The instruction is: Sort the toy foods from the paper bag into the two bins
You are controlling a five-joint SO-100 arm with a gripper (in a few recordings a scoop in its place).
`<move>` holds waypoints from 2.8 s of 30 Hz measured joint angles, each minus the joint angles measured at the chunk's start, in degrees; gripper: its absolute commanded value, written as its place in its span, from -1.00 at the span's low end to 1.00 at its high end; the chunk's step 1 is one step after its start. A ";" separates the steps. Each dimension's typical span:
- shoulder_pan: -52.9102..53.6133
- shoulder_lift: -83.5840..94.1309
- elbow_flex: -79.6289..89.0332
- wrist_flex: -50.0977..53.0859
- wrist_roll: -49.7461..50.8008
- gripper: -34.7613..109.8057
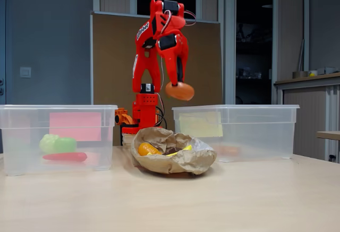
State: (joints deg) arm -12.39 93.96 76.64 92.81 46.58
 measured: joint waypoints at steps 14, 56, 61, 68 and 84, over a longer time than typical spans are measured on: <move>-27.60 15.91 16.70 3.43 50.54 -0.52; -4.22 11.25 12.39 -10.02 27.07 -0.15; 3.34 5.62 13.45 -14.15 22.06 -0.14; 6.06 -4.83 17.23 -26.81 8.00 -0.03; 7.47 -21.01 15.12 -36.30 -7.47 0.00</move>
State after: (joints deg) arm -4.92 72.95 91.76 56.51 39.11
